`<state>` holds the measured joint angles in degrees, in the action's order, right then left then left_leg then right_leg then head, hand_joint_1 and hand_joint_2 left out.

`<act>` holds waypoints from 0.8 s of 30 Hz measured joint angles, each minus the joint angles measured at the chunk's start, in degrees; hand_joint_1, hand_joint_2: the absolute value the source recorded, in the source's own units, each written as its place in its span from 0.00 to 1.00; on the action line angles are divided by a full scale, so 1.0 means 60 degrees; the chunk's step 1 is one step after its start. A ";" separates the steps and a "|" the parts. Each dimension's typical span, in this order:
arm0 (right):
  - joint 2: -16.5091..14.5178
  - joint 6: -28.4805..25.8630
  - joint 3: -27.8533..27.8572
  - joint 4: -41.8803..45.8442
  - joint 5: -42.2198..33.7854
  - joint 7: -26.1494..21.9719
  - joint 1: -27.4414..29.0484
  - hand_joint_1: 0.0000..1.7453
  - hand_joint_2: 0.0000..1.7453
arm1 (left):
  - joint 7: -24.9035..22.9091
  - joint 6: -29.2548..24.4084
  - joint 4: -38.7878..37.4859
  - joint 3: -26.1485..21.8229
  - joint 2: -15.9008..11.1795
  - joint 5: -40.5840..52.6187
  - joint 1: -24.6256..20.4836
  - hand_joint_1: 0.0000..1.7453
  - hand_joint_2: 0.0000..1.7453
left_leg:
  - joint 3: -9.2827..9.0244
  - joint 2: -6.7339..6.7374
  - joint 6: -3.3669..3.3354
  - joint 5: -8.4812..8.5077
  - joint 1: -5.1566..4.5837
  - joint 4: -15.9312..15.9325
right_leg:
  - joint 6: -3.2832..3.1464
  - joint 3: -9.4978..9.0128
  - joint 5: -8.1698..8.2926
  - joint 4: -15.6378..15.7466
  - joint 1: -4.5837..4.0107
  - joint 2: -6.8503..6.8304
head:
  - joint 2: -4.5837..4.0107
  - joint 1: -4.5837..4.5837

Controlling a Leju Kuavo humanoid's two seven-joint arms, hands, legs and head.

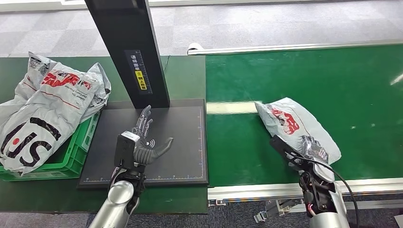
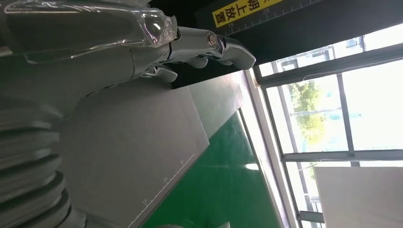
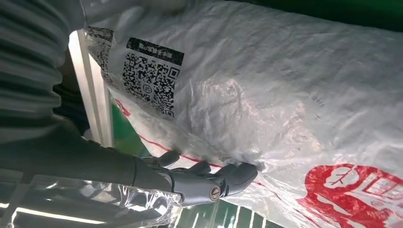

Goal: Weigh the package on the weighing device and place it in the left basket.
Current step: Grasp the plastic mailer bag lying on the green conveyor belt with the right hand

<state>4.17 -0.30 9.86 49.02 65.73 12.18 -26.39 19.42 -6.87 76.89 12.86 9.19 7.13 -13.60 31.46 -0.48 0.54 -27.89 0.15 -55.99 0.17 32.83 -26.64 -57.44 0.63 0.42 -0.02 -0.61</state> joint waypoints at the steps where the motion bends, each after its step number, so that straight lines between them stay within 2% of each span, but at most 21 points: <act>1: -0.0002 -0.0005 0.0000 -0.0003 -0.0070 -0.0116 -0.0013 1.00 1.00 | 0.0001 0.0006 0.0000 -0.0010 0.0000 0.0000 0.0007 0.00 1.00 | 0.0000 0.0000 0.0000 0.0000 0.0000 0.0000 | 0.0000 0.0000 0.0000 0.0000 0.0000 0.0000 | 0.0000 0.0000; 15: -0.0032 -0.0116 -0.0003 0.0064 -0.1357 -0.1346 -0.0211 1.00 1.00 | 0.0002 0.0042 0.0002 -0.0258 -0.0003 -0.0011 0.0134 0.00 1.00 | 0.0001 -0.0002 0.0000 0.0000 0.0001 0.0000 | 0.0000 0.0000 0.0001 -0.0001 -0.0001 0.0000 | 0.0000 0.0000; 24: -0.0193 -0.0311 -0.0145 0.0494 -0.1967 -0.1711 -0.0290 1.00 1.00 | 0.0032 -0.0021 0.0041 -0.0479 -0.0008 -0.0109 0.0313 0.00 1.00 | 0.0002 -0.0004 0.0000 0.0001 0.0001 0.0000 | 0.0000 0.0001 0.0000 -0.0001 -0.0001 -0.0003 | 0.0000 0.0000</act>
<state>3.01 -2.16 8.99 51.99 53.93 1.92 -28.13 19.61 -7.00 77.14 9.98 9.14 6.47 -11.72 31.47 -0.50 0.54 -27.88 0.16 -55.99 0.17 32.84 -26.64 -57.45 0.62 0.40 -0.02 -0.61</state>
